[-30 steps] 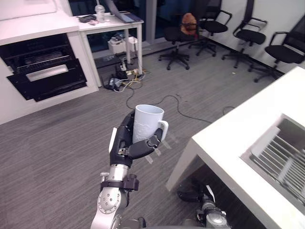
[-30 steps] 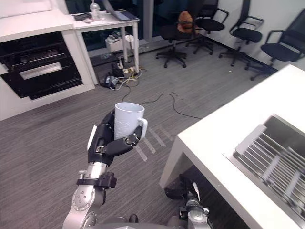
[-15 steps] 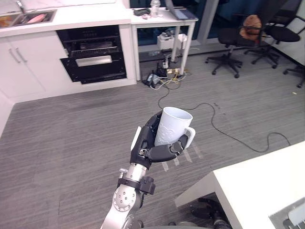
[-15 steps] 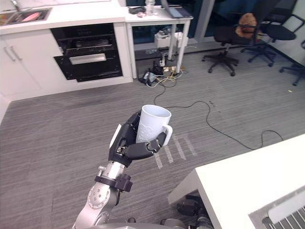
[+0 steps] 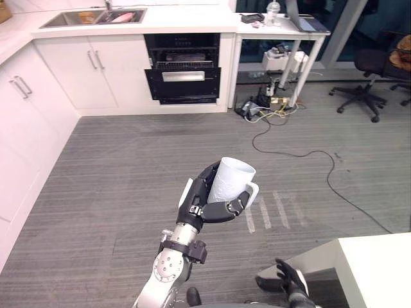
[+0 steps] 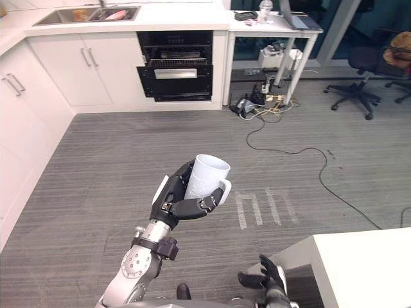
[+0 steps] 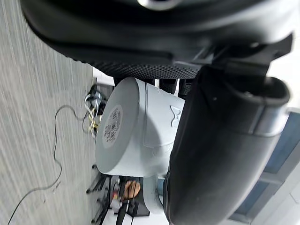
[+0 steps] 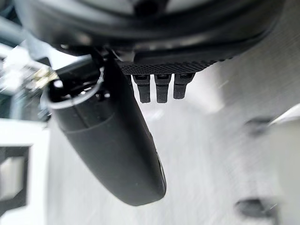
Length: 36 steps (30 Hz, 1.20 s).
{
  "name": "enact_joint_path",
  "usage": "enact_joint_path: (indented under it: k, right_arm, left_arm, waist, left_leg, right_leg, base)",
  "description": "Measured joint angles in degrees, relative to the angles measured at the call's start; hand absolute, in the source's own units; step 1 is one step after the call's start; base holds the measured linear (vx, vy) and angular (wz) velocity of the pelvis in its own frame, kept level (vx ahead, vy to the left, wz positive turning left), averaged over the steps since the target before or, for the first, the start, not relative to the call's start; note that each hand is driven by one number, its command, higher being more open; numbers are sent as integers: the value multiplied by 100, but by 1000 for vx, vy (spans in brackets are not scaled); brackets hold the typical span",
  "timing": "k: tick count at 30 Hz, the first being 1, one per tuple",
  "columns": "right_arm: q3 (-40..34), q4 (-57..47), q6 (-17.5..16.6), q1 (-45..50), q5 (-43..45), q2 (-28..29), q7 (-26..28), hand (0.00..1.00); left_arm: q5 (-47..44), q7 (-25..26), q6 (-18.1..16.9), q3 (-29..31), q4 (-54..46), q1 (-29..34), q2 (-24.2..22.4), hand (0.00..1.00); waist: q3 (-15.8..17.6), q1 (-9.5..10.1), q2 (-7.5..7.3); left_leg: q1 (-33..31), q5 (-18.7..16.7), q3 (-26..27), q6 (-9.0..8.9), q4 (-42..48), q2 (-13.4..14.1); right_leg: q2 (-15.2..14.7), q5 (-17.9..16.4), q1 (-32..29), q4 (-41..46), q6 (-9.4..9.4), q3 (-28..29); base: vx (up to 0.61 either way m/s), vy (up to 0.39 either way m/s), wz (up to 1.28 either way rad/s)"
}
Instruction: Walk over to the sink, pick up the cup, carry it to the dishwasher, place the cup inside the dishwasher, then close the dishwasher door
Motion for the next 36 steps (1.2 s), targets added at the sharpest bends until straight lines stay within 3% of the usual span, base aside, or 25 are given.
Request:
enact_joint_path:
  k: [3,4,5,7,9,10,11,14,18,19,25,30,33,36]
  right_arm:
    - [248,48,-35,-270,-69,159,113,90]
    - [247,53,-38,-280,-76,216,123,90]
    - [245,65,-37,-274,-82,225,123,90]
    - [230,116,-34,-275,-171,208,104,90]
    - [229,109,-34,-302,-178,170,77,90]
    - [230,91,-34,-349,-187,157,55,90]
    - [233,55,-34,-347,-190,83,50,90]
    - [232,-192,-32,-355,-218,51,52,90]
    - [124,-558,-57,-396,-251,38,38,90]
    - [-20,-570,-58,-224,-277,98,17,90]
    - [-32,-571,-67,-152,-277,97,26,90]
    - [-232,-345,-29,215,-267,77,24,90]
    - [-312,-244,-6,404,-246,80,47,90]
    - [-332,-244,5,421,-209,90,44,90]
  left_arm:
    - [3,-8,0,6,-7,-7,-16,30]
    - [3,-27,0,6,-12,-15,-16,30]
    - [3,-26,0,10,-12,-17,-10,30]
    - [3,-2,-2,49,-8,-24,-10,30]
    - [0,16,-2,126,-4,-23,-8,30]
    - [-1,34,-3,198,-3,-25,-7,30]
    - [0,32,0,208,59,-5,-54,30]
    - [-1,13,-2,243,48,20,-55,30]
    - [-3,4,-1,257,23,21,-63,30]
    - [2,5,-1,467,11,95,-114,30]
    - [0,10,-1,509,20,78,-138,30]
    - [-89,-17,-3,514,463,-150,-355,30]
    - [-294,-8,84,591,999,-142,-418,30]
    - [-348,-10,192,575,1025,-87,-422,30]
  waist:
    - [1,-8,11]
    - [7,-46,15]
    - [14,-74,13]
    - [25,-161,4]
    - [27,-161,-20]
    - [48,-159,-86]
    - [27,-155,-21]
    - [-37,-85,84]
    - [-47,-95,73]
    - [-270,-162,23]
    - [-242,-177,65]
    - [-144,-238,197]
    - [-114,-228,254]
    - [-109,-229,249]
  left_leg:
    - [131,-27,-158,42,-16,-146]
    - [175,-17,-370,80,0,-168]
    - [182,0,-470,114,0,-162]
    - [111,9,-869,102,85,-115]
    - [63,-8,-971,29,165,-135]
    - [6,-92,-1017,6,330,-214]
    - [-37,-191,-1076,-49,493,-196]
    - [-68,-283,-1019,-131,578,57]
    - [-49,-291,-877,-217,428,265]
    - [193,236,-657,-246,-419,301]
    - [164,119,-472,-232,-150,337]
    - [152,11,-631,-305,121,436]
    - [230,-11,-770,-475,187,589]
    - [286,107,-888,-568,11,647]
  right_leg:
    - [-158,-265,-176,791,-150,196]
    - [-116,-295,-351,1276,-214,500]
    - [-45,-350,-440,1437,-298,697]
    - [435,-650,-570,1430,-223,1402]
    - [602,-636,-617,1109,-219,1618]
    - [631,-418,-625,827,-238,1679]
    - [630,-382,-560,795,-104,1644]
    - [856,-145,-337,298,-225,1637]
    - [1044,138,-223,-203,-306,1795]
    - [1093,709,-151,-882,-230,2054]
    - [1103,760,-120,-959,-240,2181]
    - [949,778,107,-1136,-260,1201]
    - [966,807,317,-1330,-356,541]
    - [1023,808,368,-1250,-397,341]
  base:
    - [16,52,38]
    - [50,10,57]
    - [90,-25,90]
    - [65,-69,87]
    - [65,-92,49]
    - [105,-124,42]
    - [89,-108,24]
    - [116,-124,-9]
    - [86,-96,-27]
    - [47,-35,-10]
    - [-1,-5,-13]
    - [-24,-52,12]
    - [-34,-129,14]
    - [15,-110,26]
